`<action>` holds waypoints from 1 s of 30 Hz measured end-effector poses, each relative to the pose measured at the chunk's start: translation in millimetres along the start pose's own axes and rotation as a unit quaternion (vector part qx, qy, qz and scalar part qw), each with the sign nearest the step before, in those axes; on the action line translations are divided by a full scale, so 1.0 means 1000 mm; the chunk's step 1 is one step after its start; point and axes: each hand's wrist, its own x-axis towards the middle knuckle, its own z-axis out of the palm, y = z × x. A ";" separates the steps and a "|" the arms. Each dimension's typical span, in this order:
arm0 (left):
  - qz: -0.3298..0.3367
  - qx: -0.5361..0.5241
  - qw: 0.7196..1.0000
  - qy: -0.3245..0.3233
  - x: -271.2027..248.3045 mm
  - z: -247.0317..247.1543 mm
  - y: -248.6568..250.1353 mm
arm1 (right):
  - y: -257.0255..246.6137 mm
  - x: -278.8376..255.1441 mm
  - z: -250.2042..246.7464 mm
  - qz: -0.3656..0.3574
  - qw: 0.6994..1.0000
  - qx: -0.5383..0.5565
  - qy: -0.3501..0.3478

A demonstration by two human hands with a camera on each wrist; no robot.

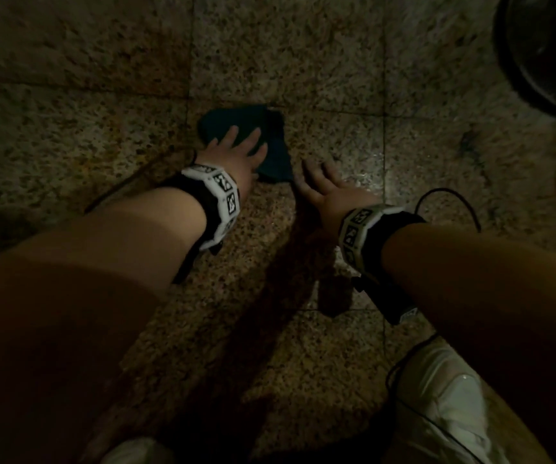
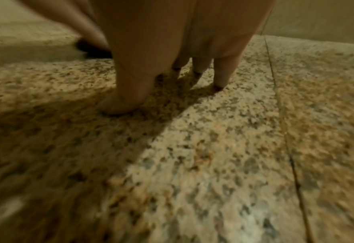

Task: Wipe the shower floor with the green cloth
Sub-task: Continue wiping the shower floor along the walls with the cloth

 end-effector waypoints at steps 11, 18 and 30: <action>-0.029 -0.030 0.999 0.036 0.015 -0.021 0.015 | 0.005 0.005 0.005 -0.009 1.000 0.015 0.017; 0.014 -0.008 1.000 0.023 -0.024 0.020 0.024 | 0.012 -0.009 0.021 0.041 0.992 0.091 0.072; 0.055 0.014 0.998 0.011 -0.056 0.053 0.031 | 0.023 -0.012 0.029 0.119 0.987 0.090 0.066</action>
